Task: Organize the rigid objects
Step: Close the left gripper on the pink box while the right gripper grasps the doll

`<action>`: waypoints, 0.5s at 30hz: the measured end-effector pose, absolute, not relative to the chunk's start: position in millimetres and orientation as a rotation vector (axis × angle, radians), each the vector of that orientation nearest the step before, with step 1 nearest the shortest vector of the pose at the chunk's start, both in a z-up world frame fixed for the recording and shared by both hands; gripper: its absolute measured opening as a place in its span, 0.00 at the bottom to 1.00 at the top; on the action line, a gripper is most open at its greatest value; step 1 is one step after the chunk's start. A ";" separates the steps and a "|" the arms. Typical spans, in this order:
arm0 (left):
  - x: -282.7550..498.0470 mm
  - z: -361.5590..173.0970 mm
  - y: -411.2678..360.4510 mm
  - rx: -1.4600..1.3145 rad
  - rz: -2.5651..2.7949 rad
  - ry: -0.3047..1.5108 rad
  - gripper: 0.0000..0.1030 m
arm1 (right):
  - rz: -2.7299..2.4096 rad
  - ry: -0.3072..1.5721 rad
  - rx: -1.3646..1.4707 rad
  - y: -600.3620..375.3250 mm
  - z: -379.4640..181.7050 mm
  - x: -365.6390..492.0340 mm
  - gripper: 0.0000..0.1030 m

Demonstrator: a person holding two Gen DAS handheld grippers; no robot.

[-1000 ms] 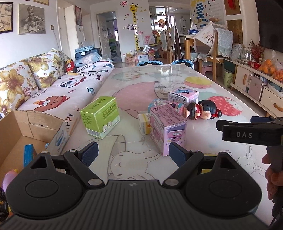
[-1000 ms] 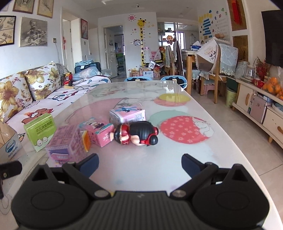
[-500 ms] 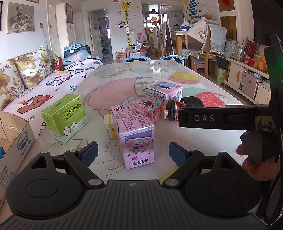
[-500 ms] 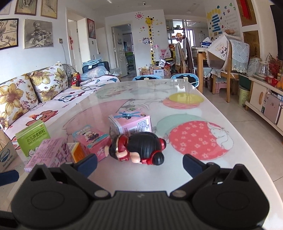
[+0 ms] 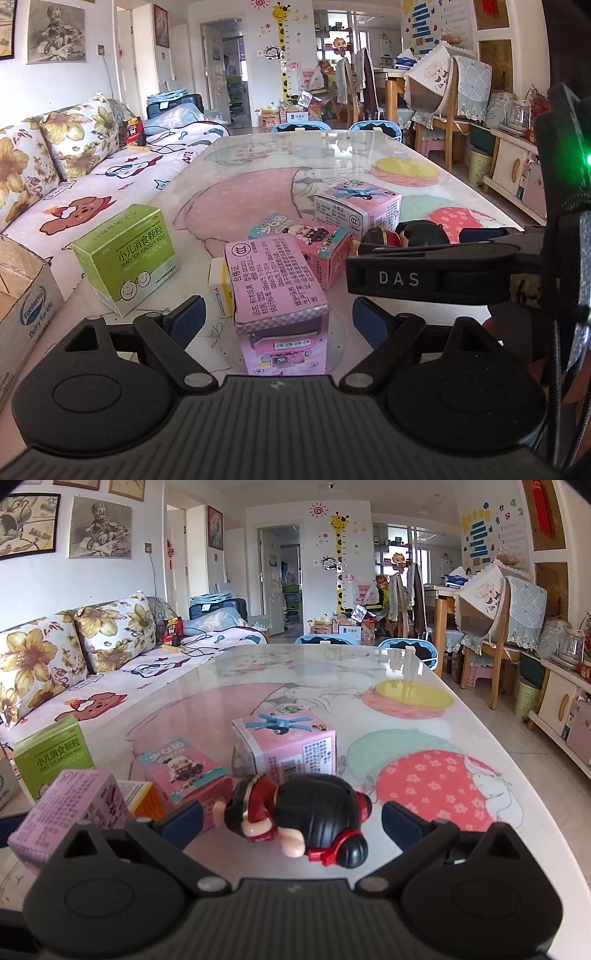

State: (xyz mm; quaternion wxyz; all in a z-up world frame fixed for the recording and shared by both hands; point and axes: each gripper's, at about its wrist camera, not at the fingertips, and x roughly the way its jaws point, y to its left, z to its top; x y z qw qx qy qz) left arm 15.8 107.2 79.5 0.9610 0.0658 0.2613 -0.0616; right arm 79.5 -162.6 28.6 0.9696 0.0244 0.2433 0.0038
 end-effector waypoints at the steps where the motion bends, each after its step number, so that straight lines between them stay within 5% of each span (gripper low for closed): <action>1: 17.9 80.2 105.8 0.134 -0.126 0.531 1.00 | 0.009 0.488 0.055 -164.2 28.7 81.4 0.99; 7: 22.1 80.2 106.9 0.127 -0.122 0.549 0.92 | -0.012 0.533 0.080 -168.9 25.4 95.8 0.99; 12: 22.5 80.2 108.4 0.132 -0.121 0.556 0.59 | -0.009 0.577 0.103 -172.0 22.9 103.7 0.99; 15: 22.0 79.7 112.2 0.119 -0.126 0.566 0.55 | -0.004 0.576 0.115 -173.3 23.0 102.8 0.97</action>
